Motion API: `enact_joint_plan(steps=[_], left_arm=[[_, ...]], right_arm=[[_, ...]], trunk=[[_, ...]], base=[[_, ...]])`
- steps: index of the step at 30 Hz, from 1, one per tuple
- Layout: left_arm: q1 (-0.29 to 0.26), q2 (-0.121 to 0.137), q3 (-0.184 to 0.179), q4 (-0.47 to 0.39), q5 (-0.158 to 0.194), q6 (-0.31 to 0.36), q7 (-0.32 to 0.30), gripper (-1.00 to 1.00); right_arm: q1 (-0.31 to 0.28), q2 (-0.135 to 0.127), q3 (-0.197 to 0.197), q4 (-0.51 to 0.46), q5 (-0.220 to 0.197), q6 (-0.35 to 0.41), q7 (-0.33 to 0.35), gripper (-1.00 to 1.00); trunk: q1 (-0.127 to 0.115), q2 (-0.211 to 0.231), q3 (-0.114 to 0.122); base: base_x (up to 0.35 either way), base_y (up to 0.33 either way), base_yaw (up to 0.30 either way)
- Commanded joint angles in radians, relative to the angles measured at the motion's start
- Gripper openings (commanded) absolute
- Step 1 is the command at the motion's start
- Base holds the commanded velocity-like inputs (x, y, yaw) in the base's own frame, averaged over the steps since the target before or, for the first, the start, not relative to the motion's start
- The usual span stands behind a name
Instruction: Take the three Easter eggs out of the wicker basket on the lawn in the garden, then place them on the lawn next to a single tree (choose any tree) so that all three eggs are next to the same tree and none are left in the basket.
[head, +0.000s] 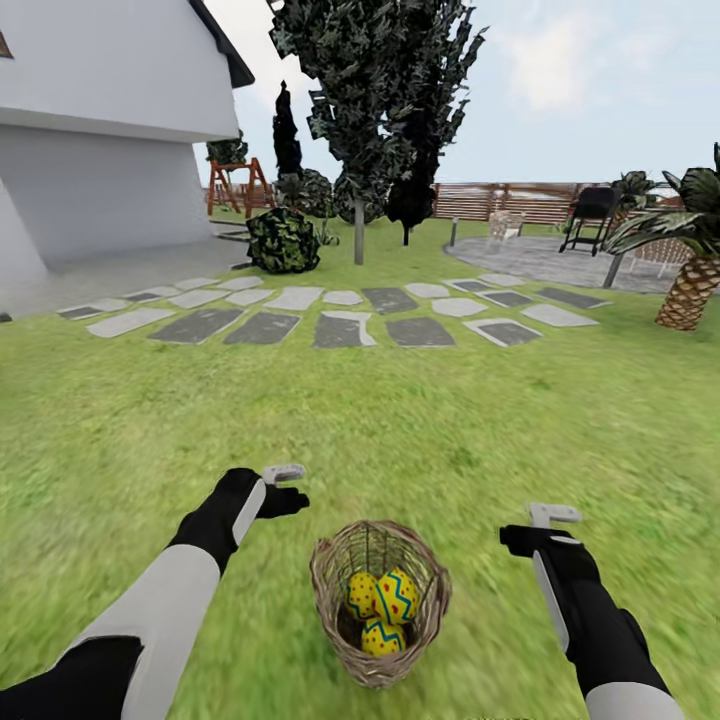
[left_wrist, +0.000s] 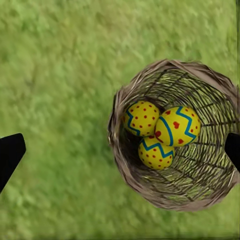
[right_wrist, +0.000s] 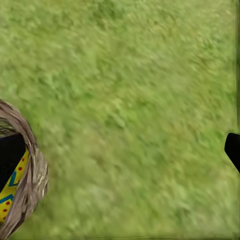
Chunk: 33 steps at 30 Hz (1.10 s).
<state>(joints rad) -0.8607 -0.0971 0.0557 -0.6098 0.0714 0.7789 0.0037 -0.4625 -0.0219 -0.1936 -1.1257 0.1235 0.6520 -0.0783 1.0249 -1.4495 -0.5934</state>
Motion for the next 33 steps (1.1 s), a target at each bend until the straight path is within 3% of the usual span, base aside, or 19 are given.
enact_joint_plan(steps=[1,9,13,22,33], left_arm=[[0.000,-0.001,0.003,0.005,0.005,0.004,0.000,1.00],[0.002,-0.012,-0.004,0.152,0.004,-0.001,-0.085,1.00],[0.002,-0.027,-0.014,0.204,0.000,-0.003,-0.077,1.00],[0.002,-0.025,-0.016,0.165,0.000,-0.020,-0.061,1.00],[0.002,-0.017,-0.016,0.120,0.002,-0.064,-0.064,1.00]], right_arm=[[-0.001,0.000,0.000,0.000,0.010,0.006,0.003,1.00],[-0.001,0.000,0.002,0.003,0.014,0.005,0.002,1.00],[0.000,0.000,0.004,0.028,0.016,0.002,0.006,1.00],[0.001,0.000,0.005,0.050,0.020,0.000,0.008,1.00],[0.001,-0.001,0.005,0.047,0.019,0.000,0.009,1.00]], trunk=[[0.000,-0.001,-0.001],[0.000,-0.001,-0.001],[0.000,-0.001,-0.001],[0.000,-0.001,-0.001],[0.038,-0.071,-0.032]], base=[[0.043,0.034,-0.287],[0.008,0.006,-0.129],[0.000,0.000,-0.005],[0.000,0.000,0.000],[0.000,0.000,0.000]])
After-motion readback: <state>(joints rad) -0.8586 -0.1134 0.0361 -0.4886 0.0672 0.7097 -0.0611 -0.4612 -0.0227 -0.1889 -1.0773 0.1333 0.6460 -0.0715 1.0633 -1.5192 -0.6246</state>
